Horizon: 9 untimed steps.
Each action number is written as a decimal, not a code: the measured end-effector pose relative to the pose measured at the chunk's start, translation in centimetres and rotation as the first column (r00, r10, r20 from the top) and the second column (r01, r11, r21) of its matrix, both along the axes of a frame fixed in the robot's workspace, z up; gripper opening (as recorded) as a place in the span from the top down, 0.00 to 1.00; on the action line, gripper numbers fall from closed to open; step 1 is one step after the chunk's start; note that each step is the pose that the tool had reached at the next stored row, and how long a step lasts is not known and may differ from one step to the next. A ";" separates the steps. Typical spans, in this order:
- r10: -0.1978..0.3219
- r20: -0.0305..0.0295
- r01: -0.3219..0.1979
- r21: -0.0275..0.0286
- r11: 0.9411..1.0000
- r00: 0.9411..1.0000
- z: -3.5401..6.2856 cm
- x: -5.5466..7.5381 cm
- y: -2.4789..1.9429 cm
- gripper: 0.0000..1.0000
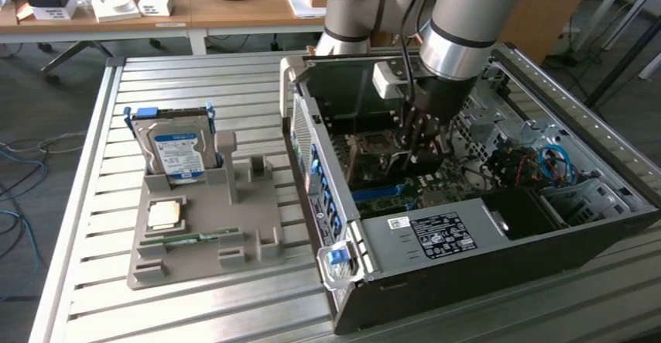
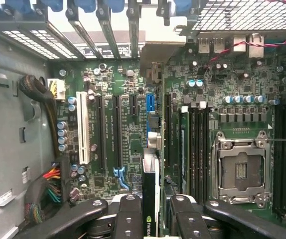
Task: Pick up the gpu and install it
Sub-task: 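Insert the gpu into the slot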
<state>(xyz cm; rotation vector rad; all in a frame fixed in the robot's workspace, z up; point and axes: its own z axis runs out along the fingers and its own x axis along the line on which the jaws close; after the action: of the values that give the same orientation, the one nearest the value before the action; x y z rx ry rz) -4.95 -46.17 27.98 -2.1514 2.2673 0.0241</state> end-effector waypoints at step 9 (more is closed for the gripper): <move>0.000 0.000 0.000 0.000 1.000 1.000 0.00 -0.6 -0.11 0.74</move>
<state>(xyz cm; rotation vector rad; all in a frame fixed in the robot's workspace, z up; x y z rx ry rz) -5.53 -46.28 27.98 -2.1516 2.2674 0.0241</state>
